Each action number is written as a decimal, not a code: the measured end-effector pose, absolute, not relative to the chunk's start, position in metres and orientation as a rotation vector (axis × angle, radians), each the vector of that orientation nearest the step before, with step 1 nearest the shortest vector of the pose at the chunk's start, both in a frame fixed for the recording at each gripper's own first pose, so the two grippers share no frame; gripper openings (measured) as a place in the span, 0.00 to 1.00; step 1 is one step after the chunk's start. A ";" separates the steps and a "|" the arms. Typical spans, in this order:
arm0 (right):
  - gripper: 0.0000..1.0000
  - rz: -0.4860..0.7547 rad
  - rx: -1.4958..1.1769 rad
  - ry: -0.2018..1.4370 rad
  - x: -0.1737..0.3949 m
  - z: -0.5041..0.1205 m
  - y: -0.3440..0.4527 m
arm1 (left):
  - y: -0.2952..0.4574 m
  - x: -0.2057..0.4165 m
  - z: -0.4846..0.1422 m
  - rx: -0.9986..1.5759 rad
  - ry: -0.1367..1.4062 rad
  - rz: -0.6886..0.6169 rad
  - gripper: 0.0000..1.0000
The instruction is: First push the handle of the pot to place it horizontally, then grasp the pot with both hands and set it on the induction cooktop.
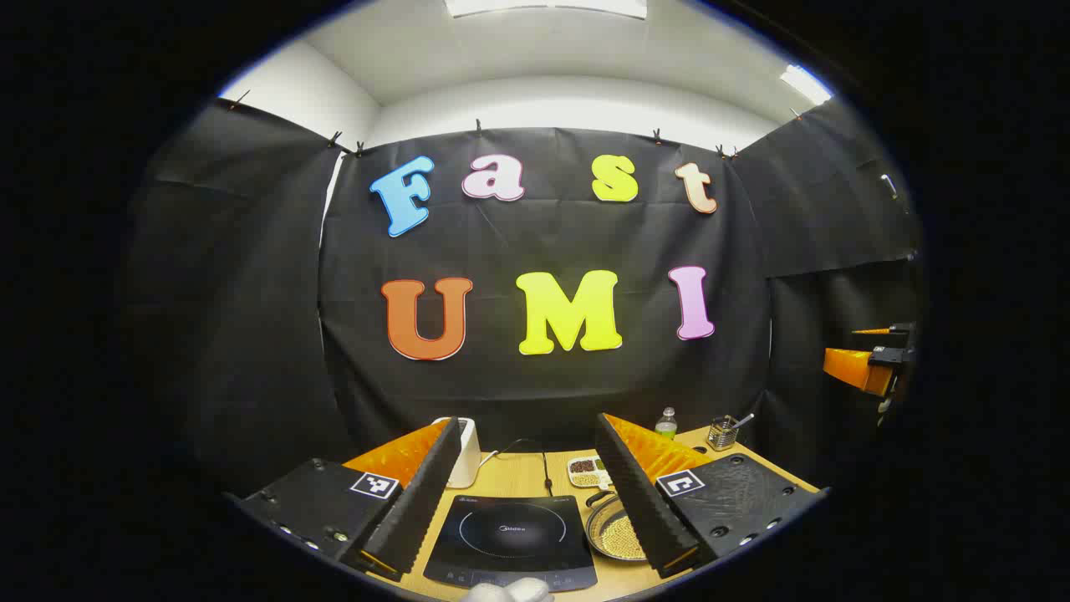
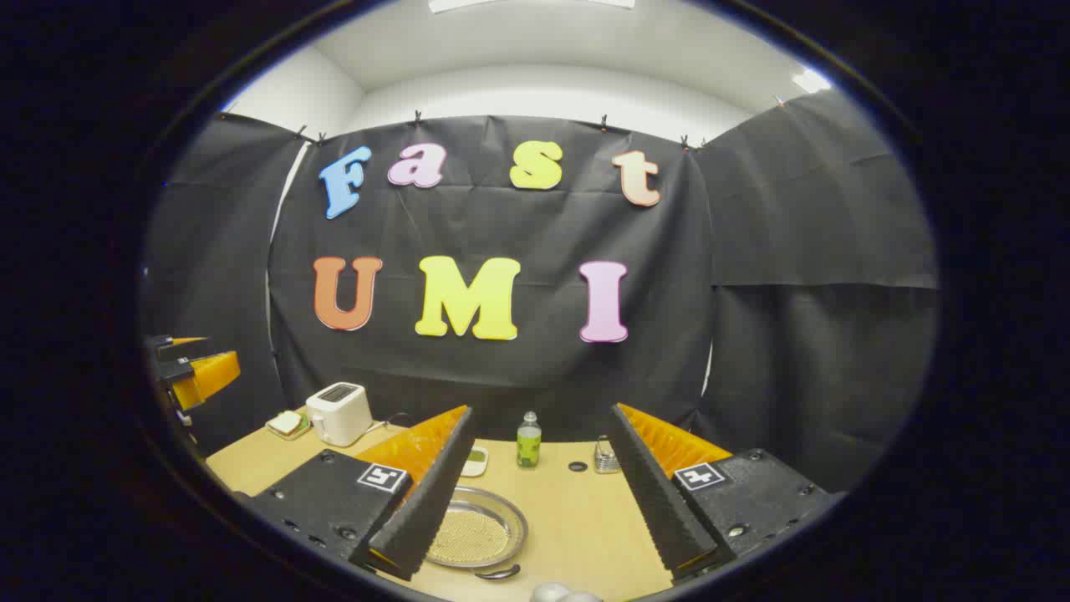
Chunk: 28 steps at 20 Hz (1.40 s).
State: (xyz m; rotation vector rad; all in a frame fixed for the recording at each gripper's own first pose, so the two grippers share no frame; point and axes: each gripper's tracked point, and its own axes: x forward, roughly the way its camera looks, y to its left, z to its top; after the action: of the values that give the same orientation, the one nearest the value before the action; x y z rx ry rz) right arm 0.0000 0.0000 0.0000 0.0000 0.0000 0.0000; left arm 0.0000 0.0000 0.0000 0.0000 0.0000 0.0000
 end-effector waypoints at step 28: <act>0.04 0.201 0.024 0.301 -0.002 -0.142 0.040 | -0.003 -0.014 -0.010 -0.022 0.015 -0.005 0.96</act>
State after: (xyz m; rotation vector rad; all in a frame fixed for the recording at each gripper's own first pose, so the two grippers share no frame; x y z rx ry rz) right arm -0.0022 0.0403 -0.1421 0.0243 0.3007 0.2006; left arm -0.0140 -0.0030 -0.0104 -0.0218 0.0150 -0.0048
